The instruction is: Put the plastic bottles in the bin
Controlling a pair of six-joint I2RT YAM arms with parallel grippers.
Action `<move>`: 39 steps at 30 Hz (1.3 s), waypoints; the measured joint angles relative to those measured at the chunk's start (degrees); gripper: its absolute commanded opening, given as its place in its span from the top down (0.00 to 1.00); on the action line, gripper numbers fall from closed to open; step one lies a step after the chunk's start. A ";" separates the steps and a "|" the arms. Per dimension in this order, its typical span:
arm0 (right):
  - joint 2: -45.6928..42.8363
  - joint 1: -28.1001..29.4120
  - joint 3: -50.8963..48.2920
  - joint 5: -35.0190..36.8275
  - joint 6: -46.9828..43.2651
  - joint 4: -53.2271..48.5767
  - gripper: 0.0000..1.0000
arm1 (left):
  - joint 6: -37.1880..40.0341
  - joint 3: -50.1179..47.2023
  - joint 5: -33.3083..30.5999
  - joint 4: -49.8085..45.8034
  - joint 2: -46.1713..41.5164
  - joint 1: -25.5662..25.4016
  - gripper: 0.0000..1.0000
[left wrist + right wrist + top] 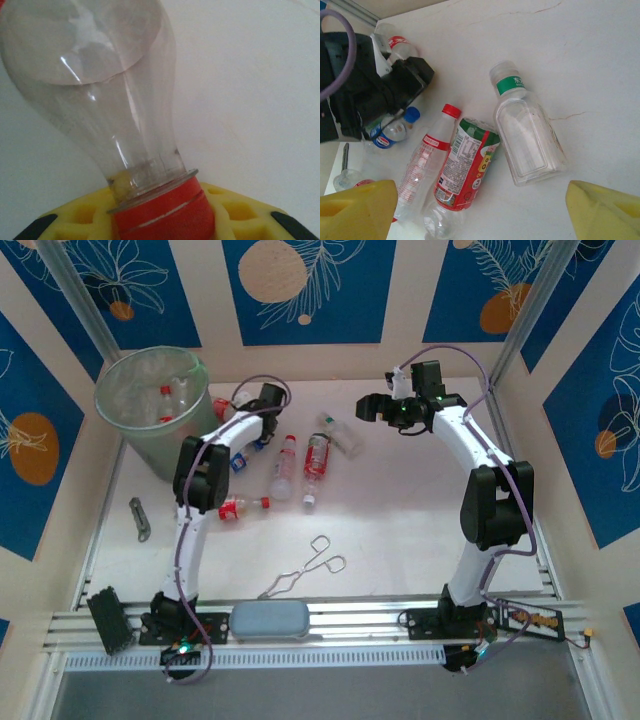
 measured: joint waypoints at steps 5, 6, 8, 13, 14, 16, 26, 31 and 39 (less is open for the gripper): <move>0.00 0.00 0.00 0.00 0.20 0.00 0.13 | 4.48 -5.14 0.02 2.82 -3.74 -4.90 0.70; 0.00 0.00 0.00 0.00 0.20 -0.02 0.13 | 5.49 -5.73 0.02 3.21 -4.35 -5.68 0.71; 0.00 0.00 0.00 0.00 0.20 -0.02 0.12 | 8.24 -7.10 0.04 4.20 -6.03 -7.50 0.72; -0.02 0.00 0.00 0.02 0.48 -0.02 0.12 | 15.98 -11.54 1.01 6.95 -12.46 -10.95 0.75; -0.02 0.00 0.00 0.02 0.59 -0.02 0.12 | 17.73 -12.24 1.27 7.30 -14.23 -11.61 0.75; -0.04 0.00 0.00 0.02 0.59 -0.02 0.12 | 20.41 -13.40 1.75 7.74 -17.55 -12.61 0.75; -1.31 -0.72 -2.29 0.87 1.79 1.05 0.12 | 27.71 -18.16 9.01 3.52 -39.39 -15.17 0.77; -3.30 -2.27 -4.68 0.94 3.23 2.03 0.12 | 29.81 -18.10 14.58 -4.55 -50.42 -15.02 0.86; -3.48 -2.21 -4.76 0.04 4.72 4.57 0.12 | 30.73 -11.34 17.68 -21.94 -64.17 -7.82 0.92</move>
